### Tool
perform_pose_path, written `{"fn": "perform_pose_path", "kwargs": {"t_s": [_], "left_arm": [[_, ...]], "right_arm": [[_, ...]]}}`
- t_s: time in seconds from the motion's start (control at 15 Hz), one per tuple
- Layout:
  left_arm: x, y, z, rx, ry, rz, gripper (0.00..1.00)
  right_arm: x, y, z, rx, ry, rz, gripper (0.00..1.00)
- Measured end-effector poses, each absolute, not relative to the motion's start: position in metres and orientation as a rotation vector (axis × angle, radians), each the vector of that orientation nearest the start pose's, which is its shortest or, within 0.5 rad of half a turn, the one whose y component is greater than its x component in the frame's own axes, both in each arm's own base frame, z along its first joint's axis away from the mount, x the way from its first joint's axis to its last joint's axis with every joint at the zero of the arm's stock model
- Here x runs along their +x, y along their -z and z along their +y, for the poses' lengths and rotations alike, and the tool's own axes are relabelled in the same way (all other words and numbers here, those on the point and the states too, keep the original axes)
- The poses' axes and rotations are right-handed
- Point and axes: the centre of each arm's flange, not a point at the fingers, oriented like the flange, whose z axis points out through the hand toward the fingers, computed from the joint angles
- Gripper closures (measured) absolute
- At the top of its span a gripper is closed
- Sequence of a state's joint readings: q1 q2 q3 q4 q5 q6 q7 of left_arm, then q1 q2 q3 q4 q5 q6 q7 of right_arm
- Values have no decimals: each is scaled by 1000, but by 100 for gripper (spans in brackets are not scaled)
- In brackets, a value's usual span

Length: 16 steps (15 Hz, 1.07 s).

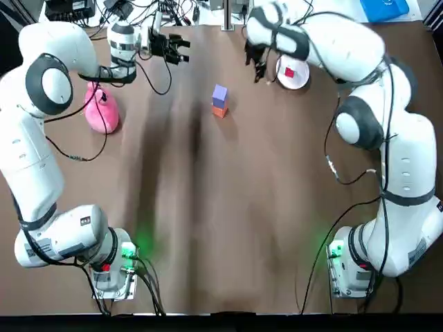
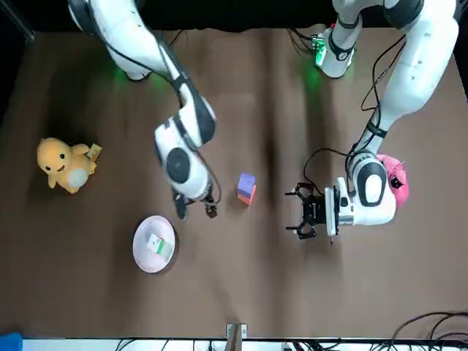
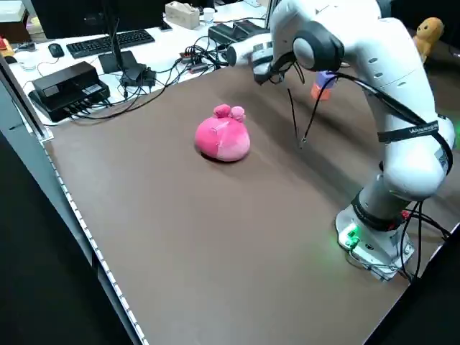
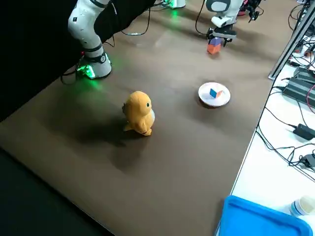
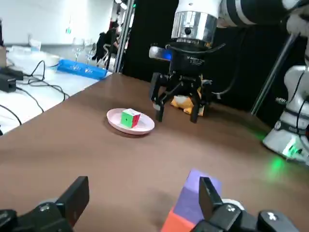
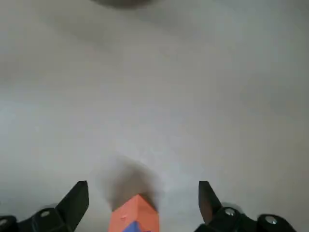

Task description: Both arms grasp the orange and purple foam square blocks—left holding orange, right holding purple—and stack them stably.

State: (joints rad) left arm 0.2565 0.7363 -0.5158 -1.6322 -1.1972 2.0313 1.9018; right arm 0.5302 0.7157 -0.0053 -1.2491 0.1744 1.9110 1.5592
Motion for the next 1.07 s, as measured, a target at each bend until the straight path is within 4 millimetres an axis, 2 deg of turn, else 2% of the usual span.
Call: {"fn": "perform_pose_path", "kwargs": {"t_s": [0.13,0.33,0.47,0.53,0.73,0.8,0.93,1.07], "left_arm": [[664,-289,-178,1579,-790,-1062,0],[653,-330,-181,1696,-628,-900,0],[645,-350,-183,1777,-526,-851,0],[641,-358,-183,1824,-477,-850,0],[635,-379,-180,1960,-353,-803,0],[632,-392,-176,2065,-287,-783,0],[630,-409,-168,2179,-239,-750,0],[629,-421,-156,2290,-210,-733,0]], "right_arm": [[644,-371,348,-2715,-245,1452,0],[650,-424,298,-2876,-200,1177,0],[653,-458,255,-2954,-188,989,0],[656,-474,226,-2985,-188,875,0],[666,-513,123,-3028,-171,578,0],[667,-530,65,-3042,-134,379,0],[665,-545,25,-3050,-88,184,0],[657,-566,1,-3058,-39,85,0]]}}
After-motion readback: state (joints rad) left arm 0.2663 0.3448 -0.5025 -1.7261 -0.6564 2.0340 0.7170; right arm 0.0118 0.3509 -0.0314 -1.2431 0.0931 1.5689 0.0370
